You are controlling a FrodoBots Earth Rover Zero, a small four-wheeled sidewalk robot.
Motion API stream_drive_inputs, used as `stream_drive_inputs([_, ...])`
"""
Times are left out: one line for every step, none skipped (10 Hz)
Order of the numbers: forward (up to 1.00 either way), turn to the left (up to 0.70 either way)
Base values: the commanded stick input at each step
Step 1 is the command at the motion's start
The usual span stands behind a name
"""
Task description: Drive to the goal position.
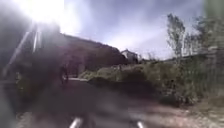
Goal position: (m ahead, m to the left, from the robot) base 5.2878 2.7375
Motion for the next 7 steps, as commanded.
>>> stream_drive_inputs([0.70,0.00])
stream_drive_inputs([0.70,0.00])
stream_drive_inputs([0.70,0.00])
stream_drive_inputs([0.70,0.00])
stream_drive_inputs([0.70,0.00])
stream_drive_inputs([0.70,0.00])
stream_drive_inputs([0.70,0.00])
